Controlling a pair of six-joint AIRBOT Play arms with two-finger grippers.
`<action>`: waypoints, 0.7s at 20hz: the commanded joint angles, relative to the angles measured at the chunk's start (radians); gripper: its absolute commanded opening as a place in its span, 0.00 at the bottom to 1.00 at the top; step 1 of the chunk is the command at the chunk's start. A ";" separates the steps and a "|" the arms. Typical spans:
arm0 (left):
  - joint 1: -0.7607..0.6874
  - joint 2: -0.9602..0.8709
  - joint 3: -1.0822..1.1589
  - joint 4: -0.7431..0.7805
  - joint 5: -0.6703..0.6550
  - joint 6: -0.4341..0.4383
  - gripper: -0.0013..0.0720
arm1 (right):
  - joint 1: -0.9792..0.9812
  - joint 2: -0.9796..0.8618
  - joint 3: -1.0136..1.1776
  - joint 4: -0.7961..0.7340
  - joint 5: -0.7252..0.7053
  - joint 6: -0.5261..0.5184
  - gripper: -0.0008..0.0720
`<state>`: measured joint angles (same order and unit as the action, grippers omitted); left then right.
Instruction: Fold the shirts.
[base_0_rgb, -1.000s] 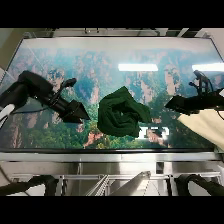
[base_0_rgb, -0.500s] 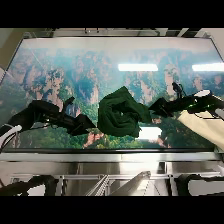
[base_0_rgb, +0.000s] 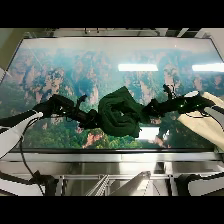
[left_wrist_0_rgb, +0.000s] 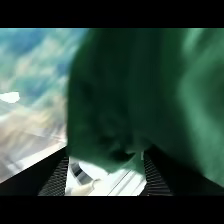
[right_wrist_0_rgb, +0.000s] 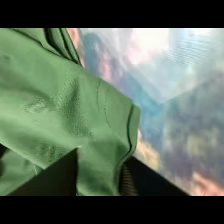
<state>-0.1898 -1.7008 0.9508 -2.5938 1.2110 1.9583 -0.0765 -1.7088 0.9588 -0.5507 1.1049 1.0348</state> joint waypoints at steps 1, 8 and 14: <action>-0.057 -0.077 0.098 -0.002 -0.016 0.005 0.30 | 0.037 -0.005 0.001 0.061 -0.005 -0.043 0.24; 0.050 0.105 0.358 0.008 0.338 0.027 0.04 | -0.160 0.235 0.096 0.492 0.275 -0.235 0.04; 0.358 0.546 0.738 0.008 0.497 -0.037 0.05 | -0.424 0.785 0.299 0.666 0.332 -0.208 0.04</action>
<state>0.0475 -1.3327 1.5330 -2.5851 1.6451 1.9446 -0.3977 -1.1591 1.1858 0.0284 1.4055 0.8169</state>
